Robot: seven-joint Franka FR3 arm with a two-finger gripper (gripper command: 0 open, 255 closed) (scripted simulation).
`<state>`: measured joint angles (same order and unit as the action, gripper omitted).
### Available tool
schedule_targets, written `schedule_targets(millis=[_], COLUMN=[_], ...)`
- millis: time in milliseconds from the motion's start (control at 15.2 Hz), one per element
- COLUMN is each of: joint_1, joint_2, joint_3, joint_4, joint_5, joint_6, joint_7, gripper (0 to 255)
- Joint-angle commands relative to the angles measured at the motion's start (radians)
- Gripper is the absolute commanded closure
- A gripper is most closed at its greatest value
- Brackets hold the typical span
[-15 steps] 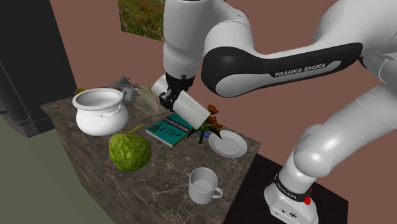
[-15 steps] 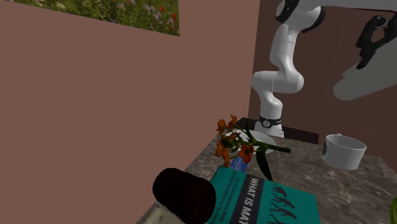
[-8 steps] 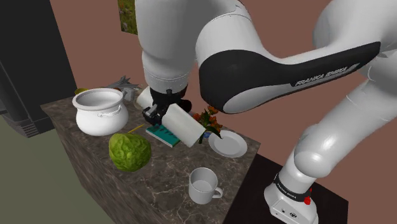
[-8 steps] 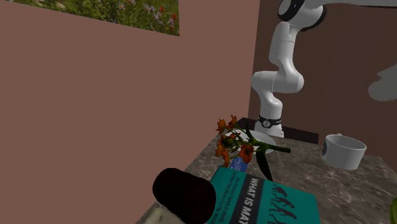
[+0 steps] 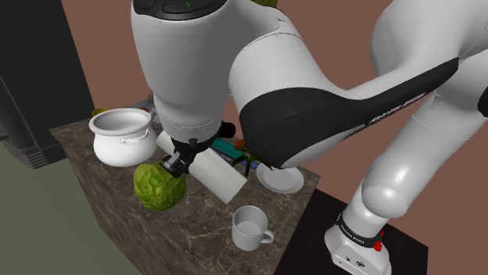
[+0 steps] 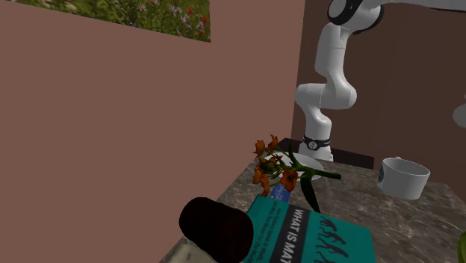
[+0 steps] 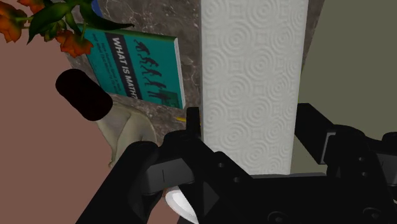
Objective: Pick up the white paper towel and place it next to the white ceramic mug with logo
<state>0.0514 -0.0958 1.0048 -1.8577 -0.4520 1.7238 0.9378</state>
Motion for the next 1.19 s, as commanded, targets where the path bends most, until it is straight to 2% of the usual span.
schedule_targets(millis=[0, 594, 1122], joint_1=[0.0, -0.001, 0.001], joint_2=[0.0, 0.033, 0.088], joint_3=[0.0, 0.01, 0.022], joint_4=[-0.025, -0.119, -0.186], joint_5=[-0.002, -0.04, -0.101], joint_6=[0.023, 0.113, 0.18], joint_7=[0.011, 0.081, 0.16], gripper=[255, 255, 255])
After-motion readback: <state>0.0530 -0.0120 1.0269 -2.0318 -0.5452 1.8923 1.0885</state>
